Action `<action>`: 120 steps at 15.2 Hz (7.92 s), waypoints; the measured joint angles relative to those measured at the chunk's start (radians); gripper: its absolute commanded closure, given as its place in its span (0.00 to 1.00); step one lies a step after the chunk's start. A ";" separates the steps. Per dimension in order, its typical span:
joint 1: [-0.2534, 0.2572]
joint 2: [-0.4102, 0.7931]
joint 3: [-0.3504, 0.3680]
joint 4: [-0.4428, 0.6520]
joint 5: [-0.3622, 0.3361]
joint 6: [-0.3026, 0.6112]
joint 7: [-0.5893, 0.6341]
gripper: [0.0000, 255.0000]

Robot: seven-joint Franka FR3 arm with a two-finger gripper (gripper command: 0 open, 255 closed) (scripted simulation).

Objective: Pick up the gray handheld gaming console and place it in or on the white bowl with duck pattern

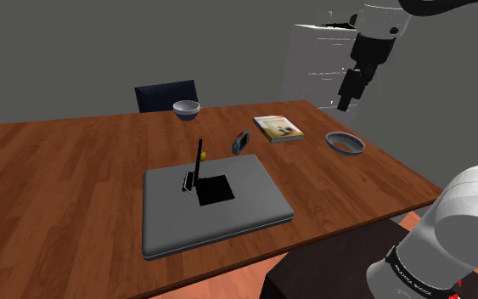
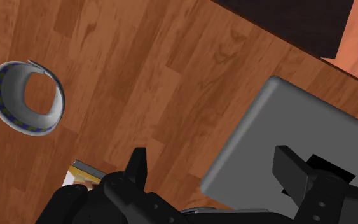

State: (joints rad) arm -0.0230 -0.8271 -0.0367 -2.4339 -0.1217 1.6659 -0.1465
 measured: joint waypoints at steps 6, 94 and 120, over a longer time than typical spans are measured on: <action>-0.020 0.124 0.062 0.005 0.047 0.105 0.166 0.00; -0.212 1.139 0.122 0.675 0.089 0.412 1.161 1.00; -0.553 0.938 -0.109 0.427 0.144 0.459 0.568 1.00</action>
State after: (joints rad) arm -0.5756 0.1110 -0.1456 -2.0074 0.0222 2.1253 0.4218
